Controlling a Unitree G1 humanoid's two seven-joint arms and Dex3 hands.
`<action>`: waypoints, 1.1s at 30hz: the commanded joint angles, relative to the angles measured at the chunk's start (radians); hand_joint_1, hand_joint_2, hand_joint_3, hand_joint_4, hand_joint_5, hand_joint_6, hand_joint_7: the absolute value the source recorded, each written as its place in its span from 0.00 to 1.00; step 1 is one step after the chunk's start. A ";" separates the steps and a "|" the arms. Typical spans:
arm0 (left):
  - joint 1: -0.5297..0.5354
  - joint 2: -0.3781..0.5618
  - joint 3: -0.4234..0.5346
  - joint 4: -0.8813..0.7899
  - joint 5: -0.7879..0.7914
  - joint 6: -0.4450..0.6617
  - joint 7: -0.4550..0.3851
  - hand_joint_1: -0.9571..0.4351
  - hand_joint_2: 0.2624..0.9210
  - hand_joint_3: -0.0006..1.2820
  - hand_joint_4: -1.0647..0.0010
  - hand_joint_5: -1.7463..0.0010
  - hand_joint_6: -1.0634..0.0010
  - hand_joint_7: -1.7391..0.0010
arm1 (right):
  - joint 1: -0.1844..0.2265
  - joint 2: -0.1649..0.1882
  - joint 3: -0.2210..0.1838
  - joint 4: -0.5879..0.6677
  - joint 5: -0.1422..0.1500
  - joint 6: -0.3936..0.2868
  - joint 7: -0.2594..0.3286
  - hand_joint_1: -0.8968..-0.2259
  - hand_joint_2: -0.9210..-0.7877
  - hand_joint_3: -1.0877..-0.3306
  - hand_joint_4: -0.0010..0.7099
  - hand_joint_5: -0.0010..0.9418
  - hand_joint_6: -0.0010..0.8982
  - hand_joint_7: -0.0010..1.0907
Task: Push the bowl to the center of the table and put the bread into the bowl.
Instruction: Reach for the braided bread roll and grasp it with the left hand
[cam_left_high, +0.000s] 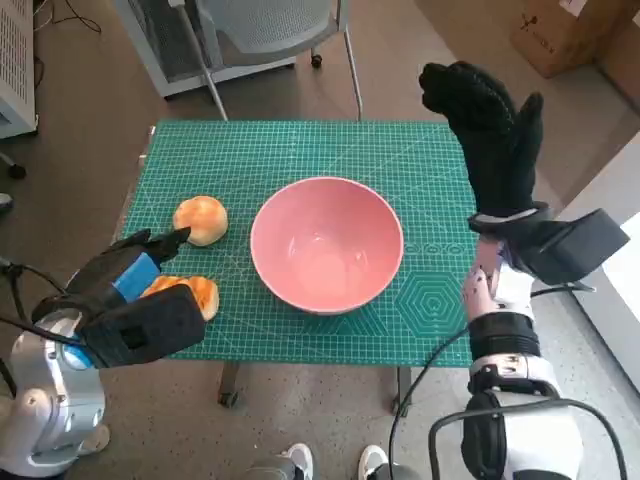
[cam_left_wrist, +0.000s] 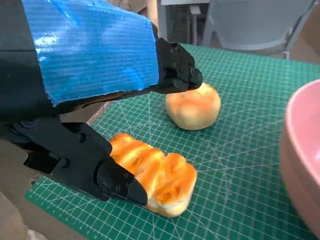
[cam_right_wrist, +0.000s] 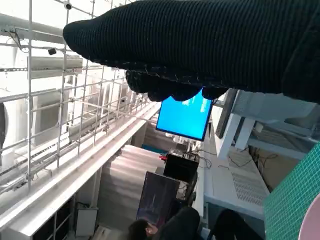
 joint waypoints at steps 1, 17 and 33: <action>-0.037 -0.020 -0.035 0.057 0.032 -0.014 0.015 0.66 0.69 0.01 0.87 1.00 0.68 0.99 | 0.019 -0.005 -0.004 0.005 0.004 0.015 0.003 0.37 0.00 0.68 0.39 0.00 0.42 0.06; -0.099 -0.041 -0.107 0.209 0.062 -0.033 0.002 0.74 0.74 0.02 0.83 1.00 0.64 0.99 | 0.021 -0.005 -0.009 -0.008 0.005 0.022 0.001 0.38 0.00 0.68 0.40 0.00 0.43 0.06; -0.156 -0.042 -0.167 0.309 0.098 -0.035 -0.029 0.76 0.83 0.05 0.68 0.98 0.55 0.98 | 0.020 -0.002 -0.013 -0.011 0.007 0.019 0.004 0.38 0.00 0.68 0.40 0.00 0.44 0.05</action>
